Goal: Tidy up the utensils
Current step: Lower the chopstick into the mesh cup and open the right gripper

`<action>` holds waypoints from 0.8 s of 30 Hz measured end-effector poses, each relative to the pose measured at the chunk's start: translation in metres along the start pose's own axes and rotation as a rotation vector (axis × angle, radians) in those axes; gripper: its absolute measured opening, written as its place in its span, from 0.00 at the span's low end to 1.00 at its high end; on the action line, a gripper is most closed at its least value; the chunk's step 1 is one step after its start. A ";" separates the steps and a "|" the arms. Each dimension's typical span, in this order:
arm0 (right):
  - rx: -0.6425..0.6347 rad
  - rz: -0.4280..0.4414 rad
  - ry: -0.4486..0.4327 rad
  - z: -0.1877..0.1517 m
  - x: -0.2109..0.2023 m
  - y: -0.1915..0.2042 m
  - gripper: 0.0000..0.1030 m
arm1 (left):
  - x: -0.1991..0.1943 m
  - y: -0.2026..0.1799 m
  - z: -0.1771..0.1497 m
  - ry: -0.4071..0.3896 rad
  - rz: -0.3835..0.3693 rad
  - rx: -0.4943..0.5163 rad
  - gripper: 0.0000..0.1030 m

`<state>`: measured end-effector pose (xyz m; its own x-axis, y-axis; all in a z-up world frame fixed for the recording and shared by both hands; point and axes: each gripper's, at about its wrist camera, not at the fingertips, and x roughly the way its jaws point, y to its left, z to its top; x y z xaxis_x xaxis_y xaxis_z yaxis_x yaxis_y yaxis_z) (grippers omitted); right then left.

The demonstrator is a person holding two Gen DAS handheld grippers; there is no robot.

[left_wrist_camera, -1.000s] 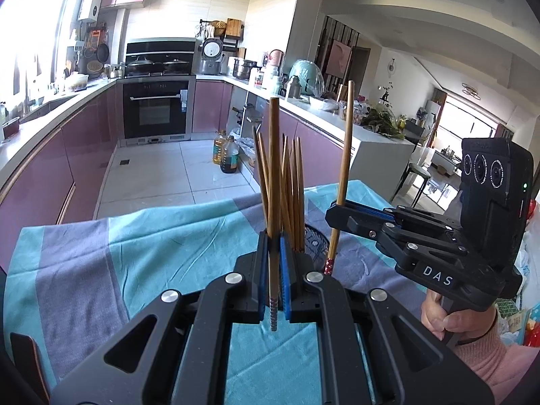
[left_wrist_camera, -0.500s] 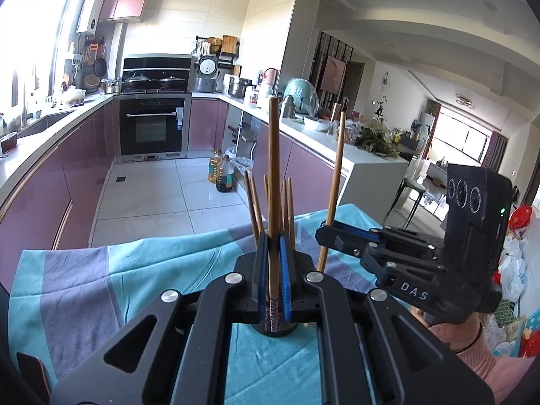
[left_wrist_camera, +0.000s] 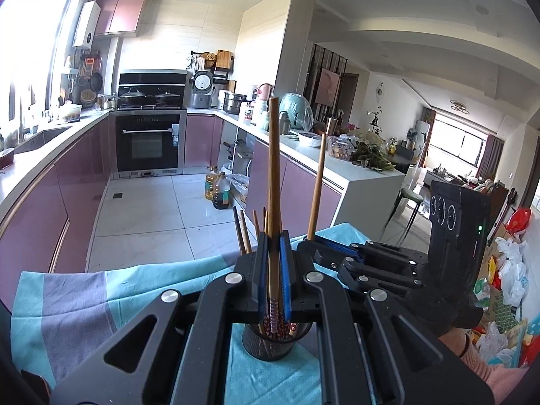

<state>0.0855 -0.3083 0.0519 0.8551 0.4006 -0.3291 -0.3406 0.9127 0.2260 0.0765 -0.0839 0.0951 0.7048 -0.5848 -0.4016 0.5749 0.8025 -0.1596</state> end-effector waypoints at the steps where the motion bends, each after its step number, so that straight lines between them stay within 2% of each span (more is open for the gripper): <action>1: 0.000 -0.004 0.001 0.000 0.001 0.000 0.06 | 0.006 -0.003 0.003 0.003 0.002 0.003 0.07; 19: 0.021 -0.035 0.067 -0.019 0.023 -0.008 0.06 | 0.053 0.003 -0.018 0.120 0.014 0.004 0.07; 24: 0.029 -0.037 0.078 -0.022 0.027 -0.009 0.06 | 0.062 0.006 -0.015 0.138 0.022 0.018 0.07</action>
<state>0.1029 -0.3042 0.0209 0.8333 0.3732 -0.4079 -0.2971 0.9245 0.2389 0.1173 -0.1135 0.0558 0.6543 -0.5441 -0.5253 0.5679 0.8122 -0.1339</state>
